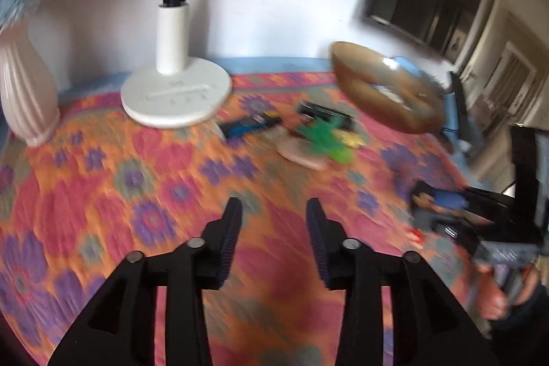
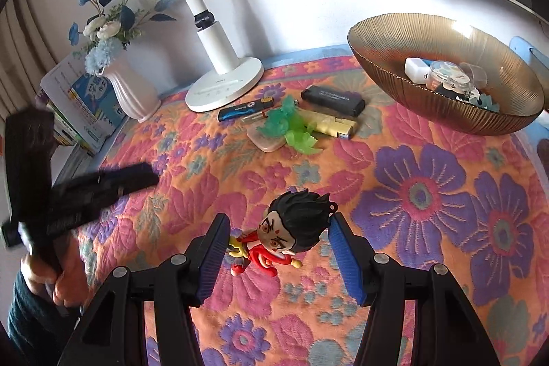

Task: Organize rigid objects
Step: 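Grasp the black FASHION lighter with the left gripper while the right holds the boy figure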

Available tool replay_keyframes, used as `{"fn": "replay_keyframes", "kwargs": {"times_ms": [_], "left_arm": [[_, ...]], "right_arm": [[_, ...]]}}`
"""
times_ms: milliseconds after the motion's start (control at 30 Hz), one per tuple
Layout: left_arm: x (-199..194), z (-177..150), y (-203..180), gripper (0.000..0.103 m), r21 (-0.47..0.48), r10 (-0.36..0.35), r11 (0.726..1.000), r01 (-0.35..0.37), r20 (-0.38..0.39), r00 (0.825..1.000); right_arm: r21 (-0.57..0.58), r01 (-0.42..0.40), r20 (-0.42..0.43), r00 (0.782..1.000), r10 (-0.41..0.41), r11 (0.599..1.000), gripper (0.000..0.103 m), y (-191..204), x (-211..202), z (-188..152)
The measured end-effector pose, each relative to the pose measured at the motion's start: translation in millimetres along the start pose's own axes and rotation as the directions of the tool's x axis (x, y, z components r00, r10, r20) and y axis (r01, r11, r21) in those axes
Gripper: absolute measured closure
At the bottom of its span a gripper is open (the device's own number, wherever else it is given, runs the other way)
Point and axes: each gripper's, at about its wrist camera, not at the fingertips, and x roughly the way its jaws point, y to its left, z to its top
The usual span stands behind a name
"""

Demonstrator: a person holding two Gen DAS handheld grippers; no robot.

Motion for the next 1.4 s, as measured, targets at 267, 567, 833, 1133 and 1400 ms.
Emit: {"fn": "replay_keyframes", "kwargs": {"times_ms": [267,567,833,1133,1400], "left_arm": [[73,50,10,0.045,0.186,0.095,0.979,-0.081,-0.065,0.993],[120,72,19,0.046,0.260,0.052,0.965,-0.022,-0.109,0.993],[120,66,-8,0.083,0.318,0.025,0.948,0.013,-0.117,0.993],[48,9,-19,0.083,0.128,0.090,0.989,-0.079,-0.088,0.992],[13,-48,-32,0.082,0.023,0.166,0.986,-0.165,-0.111,0.980]], "right_arm": [[-0.046,0.002,-0.051,0.999,-0.004,0.999,0.045,-9,29,4],[-0.189,0.035,-0.067,0.997,-0.049,0.981,0.045,4,46,15],[-0.171,0.019,-0.059,0.998,-0.030,0.985,0.045,3,49,17],[-0.113,-0.036,-0.058,0.998,0.030,0.993,0.046,0,17,5],[0.063,0.000,-0.116,0.993,0.007,0.998,0.026,-11,23,-7]]}}
